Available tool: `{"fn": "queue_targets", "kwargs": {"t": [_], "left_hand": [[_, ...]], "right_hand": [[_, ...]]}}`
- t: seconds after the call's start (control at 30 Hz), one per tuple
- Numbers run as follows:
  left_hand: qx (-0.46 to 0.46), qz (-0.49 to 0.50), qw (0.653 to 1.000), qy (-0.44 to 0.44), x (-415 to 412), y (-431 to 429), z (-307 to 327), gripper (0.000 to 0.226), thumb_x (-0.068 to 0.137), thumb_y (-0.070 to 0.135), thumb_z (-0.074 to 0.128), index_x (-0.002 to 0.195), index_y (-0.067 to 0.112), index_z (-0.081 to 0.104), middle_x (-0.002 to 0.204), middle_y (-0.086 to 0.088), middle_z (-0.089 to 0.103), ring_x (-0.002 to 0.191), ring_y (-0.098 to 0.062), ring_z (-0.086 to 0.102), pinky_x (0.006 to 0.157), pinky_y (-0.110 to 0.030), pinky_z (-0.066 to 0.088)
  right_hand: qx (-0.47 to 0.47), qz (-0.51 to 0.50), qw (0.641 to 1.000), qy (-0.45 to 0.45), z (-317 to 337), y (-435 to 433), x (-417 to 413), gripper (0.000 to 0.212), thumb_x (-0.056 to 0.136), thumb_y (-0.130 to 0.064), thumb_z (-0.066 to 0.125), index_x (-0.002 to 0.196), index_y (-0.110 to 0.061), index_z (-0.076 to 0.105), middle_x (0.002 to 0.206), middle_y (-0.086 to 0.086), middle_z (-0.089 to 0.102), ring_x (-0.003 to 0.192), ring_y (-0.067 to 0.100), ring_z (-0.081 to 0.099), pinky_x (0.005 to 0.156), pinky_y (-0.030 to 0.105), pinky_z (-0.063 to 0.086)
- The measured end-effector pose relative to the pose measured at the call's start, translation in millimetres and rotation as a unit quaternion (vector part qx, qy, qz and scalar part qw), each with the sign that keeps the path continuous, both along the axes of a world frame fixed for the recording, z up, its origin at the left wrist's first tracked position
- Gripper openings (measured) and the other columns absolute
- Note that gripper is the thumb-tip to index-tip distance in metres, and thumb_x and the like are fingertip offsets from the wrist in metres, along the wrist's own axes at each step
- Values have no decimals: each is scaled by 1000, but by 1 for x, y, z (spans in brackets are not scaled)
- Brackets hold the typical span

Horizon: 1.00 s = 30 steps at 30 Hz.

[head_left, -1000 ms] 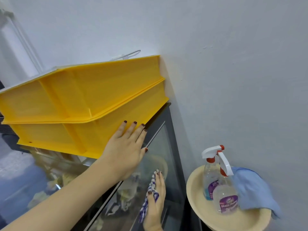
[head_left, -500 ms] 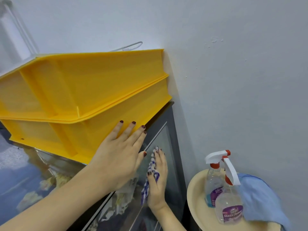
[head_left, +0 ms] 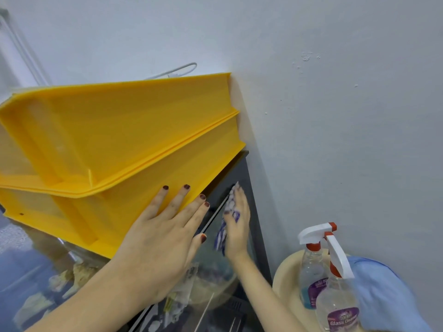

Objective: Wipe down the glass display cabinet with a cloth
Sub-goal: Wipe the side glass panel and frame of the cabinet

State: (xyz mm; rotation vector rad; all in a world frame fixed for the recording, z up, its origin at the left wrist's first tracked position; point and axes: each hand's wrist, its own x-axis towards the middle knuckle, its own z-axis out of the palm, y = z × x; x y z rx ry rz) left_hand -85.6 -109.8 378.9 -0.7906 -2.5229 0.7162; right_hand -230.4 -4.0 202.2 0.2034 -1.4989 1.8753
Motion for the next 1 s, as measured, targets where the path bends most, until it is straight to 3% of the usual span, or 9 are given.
{"fn": "queue_targets", "kwargs": {"t": [0.1,0.23,0.37,0.5,0.57,0.67,0.77,0.87,1.0], "left_hand": [[-1,-5,1000,2,-2,-1,-5,55,87,40,28,118,12,65,124,-5,61,121,-29,52,97,-48,28],[9,30,999,-20,-1,-1,0,57,91,41,22,124,15,61,130,-3,56,126,-29,47,101,-47,25],[-55,24,998,25,-5,-4,-9,68,76,49,-33,141,35,-18,146,5,-29,136,-28,-30,104,-48,-27],[-34,62,997,-3,0,4,2,69,86,47,-7,147,30,20,154,2,11,143,-28,1,114,-48,-12],[-67,18,997,14,-1,3,-3,75,72,47,-27,144,31,-14,149,7,-22,132,-21,-34,98,-43,-37],[-75,79,993,-43,-2,6,-1,78,62,46,-36,138,29,-29,144,8,-34,122,-19,-46,87,-39,-42],[-71,72,994,-40,-1,5,-1,77,65,46,-35,139,29,-28,147,7,-31,127,-21,-42,90,-40,-40],[-74,75,994,-28,0,5,-2,73,69,45,-33,139,29,-25,151,6,-26,131,-22,-38,91,-40,-40],[-70,70,995,-29,0,4,0,77,72,45,-31,145,24,-20,154,5,-20,135,-21,-33,92,-40,-42]], "right_hand": [[30,6,999,36,-58,-15,23,55,95,-47,40,145,-26,32,152,-9,31,142,11,25,116,23,17],[-172,-2,969,-178,-69,17,-23,40,99,-20,43,139,-23,40,140,-6,42,133,14,38,110,27,26],[-182,5,964,-192,6,48,-68,38,93,-20,47,129,-7,48,125,7,53,117,21,48,108,36,32],[-90,-23,994,-55,62,23,-34,57,86,-26,45,142,-18,38,147,-5,38,138,13,31,115,31,21],[-47,-28,998,-7,38,-6,5,56,89,-35,44,144,-29,34,150,-16,32,141,8,25,115,26,18],[19,-29,999,16,-43,-40,52,54,95,-42,39,147,-33,28,153,-18,26,143,8,20,117,26,16],[-51,-76,988,-122,-109,-36,50,43,99,-15,44,135,-38,41,148,-14,36,140,13,30,116,33,20],[-213,-39,929,-299,-125,-9,21,38,98,-10,45,135,-16,47,140,5,47,130,23,42,114,38,27],[-222,-5,937,-271,-80,7,-6,43,99,-18,43,142,-16,40,131,2,48,121,20,46,106,35,32]]}}
